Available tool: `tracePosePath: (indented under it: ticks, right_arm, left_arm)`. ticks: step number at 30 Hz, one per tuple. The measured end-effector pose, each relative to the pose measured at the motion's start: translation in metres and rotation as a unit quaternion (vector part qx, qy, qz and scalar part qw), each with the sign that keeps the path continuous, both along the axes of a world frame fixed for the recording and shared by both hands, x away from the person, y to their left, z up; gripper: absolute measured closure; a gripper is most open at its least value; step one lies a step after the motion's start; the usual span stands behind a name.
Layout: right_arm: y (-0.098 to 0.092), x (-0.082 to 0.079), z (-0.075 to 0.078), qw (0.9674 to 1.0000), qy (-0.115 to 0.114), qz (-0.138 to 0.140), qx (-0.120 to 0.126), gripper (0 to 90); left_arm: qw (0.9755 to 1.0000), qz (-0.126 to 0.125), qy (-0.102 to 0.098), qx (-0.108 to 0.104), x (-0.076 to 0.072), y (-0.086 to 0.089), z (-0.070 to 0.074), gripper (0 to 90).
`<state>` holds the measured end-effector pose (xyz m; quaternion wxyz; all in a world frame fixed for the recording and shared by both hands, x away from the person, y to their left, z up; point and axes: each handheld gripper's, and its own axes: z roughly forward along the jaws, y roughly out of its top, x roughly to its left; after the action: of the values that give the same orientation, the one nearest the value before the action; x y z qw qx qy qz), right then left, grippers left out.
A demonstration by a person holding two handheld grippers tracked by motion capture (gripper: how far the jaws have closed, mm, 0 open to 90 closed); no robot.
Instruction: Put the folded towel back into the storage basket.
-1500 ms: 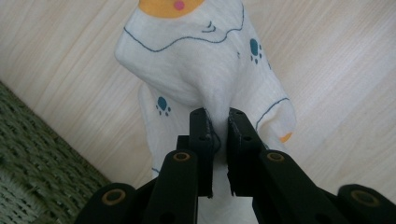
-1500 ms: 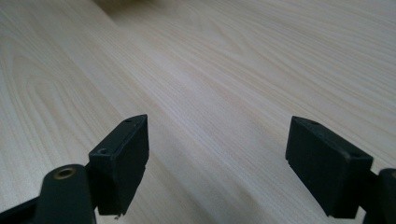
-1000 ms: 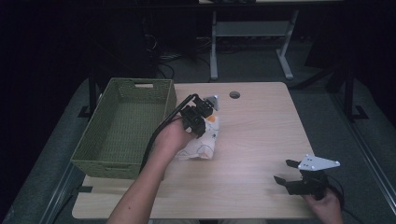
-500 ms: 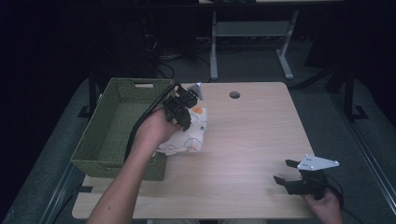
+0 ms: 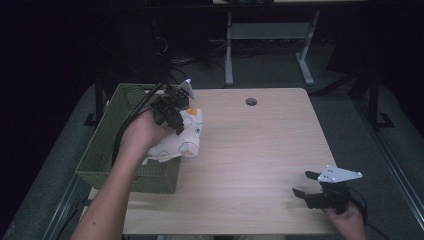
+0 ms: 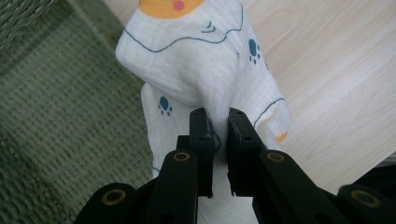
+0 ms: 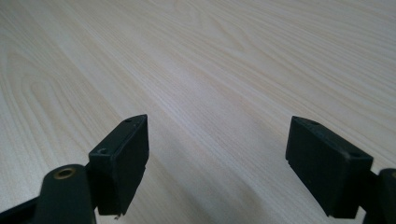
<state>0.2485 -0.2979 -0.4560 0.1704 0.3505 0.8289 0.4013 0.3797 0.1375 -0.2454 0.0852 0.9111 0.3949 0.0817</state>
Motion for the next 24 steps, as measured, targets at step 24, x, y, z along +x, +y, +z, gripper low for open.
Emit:
tracePosePath:
  ticks: [24]
  right_arm:
    - [0.0,0.002,-0.002,1.0,0.005,-0.008,-0.002,20.9]
  left_arm:
    - [0.9982,0.058,0.005,-0.017,0.004,0.078,0.008,82.4]
